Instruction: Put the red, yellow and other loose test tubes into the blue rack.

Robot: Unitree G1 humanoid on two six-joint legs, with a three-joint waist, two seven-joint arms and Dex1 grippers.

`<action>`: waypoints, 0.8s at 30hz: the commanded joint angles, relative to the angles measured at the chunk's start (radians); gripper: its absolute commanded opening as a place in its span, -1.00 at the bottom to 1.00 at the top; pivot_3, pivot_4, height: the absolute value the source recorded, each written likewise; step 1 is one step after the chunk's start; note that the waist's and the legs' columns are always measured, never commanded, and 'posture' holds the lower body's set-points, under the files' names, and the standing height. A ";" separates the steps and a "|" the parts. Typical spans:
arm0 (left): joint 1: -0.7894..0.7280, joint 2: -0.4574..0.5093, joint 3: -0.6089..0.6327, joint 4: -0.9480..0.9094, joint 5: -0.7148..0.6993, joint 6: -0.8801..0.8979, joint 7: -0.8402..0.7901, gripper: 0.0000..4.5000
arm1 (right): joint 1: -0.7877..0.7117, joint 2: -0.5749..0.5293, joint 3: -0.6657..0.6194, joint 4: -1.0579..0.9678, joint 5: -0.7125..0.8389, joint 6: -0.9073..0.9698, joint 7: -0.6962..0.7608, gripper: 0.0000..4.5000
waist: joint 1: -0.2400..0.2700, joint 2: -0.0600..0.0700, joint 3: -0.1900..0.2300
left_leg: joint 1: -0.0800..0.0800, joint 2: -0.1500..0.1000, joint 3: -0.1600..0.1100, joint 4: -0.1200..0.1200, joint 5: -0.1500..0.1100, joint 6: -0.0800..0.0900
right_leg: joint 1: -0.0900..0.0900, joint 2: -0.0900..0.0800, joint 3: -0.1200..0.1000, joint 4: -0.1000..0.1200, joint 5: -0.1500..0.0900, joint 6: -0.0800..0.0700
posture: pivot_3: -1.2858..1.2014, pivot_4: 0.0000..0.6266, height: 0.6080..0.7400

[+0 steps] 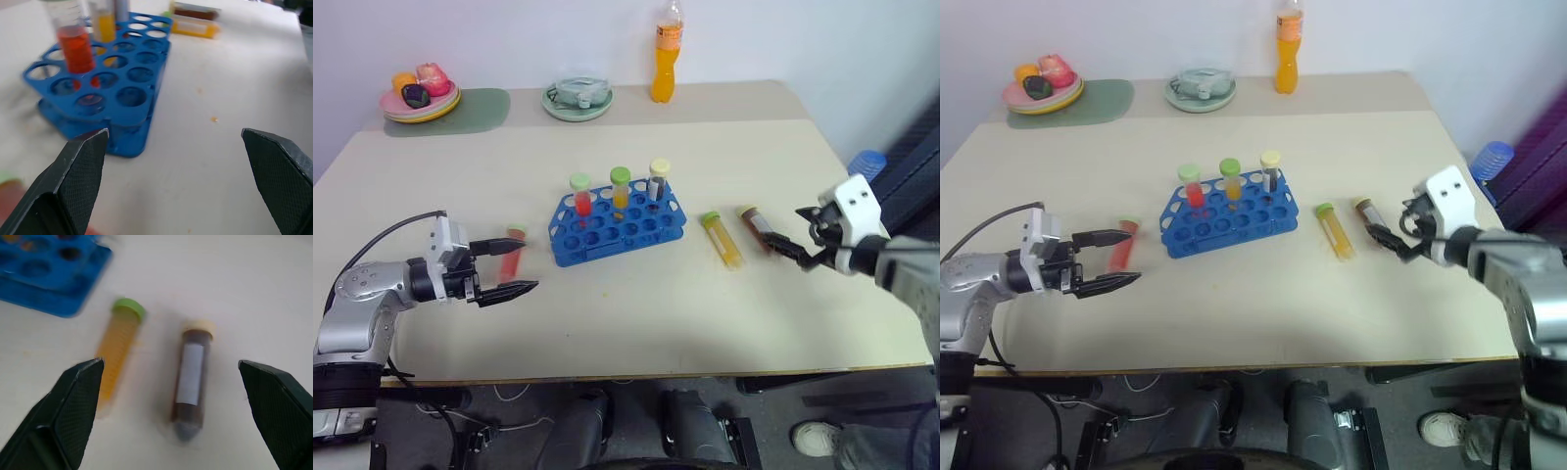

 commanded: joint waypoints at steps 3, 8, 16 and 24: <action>-0.064 -0.008 -0.040 -0.085 -0.012 0.029 0.002 0.98 | -0.315 -0.038 0.204 0.261 -0.058 0.212 0.060 1.00 | -0.002 0.001 0.001 | 0.000 0.000 0.000 -0.001 0.000 0.000 | -0.001 0.000 0.000 -0.001 0.001 0.001 | 0.03 -0.52 1.00; -0.069 -0.008 -0.047 -0.121 -0.029 0.074 0.007 0.98 | -0.501 -0.001 0.347 0.530 -0.146 0.187 0.129 1.00 | -0.004 0.001 0.001 | -0.001 0.000 0.000 -0.002 -0.001 0.001 | -0.001 0.000 -0.001 -0.002 0.002 0.003 | 0.03 -0.52 1.00; -0.026 -0.014 -0.039 -0.167 -0.033 0.098 0.021 0.98 | -0.665 0.101 0.473 0.812 -0.246 0.131 0.255 1.00 | -0.023 0.002 0.001 | -0.001 0.000 0.001 -0.002 -0.001 0.001 | -0.002 0.000 -0.001 -0.001 0.002 0.003 | 0.03 -0.52 1.00; 0.009 -0.014 -0.033 -0.213 -0.052 0.127 0.040 0.98 | -0.800 0.203 0.524 1.077 -0.372 -0.010 0.338 1.00 | -0.028 0.003 0.002 | -0.001 0.000 0.001 -0.002 0.000 0.001 | -0.003 0.000 -0.001 0.000 0.002 0.003 | 0.03 -0.52 1.00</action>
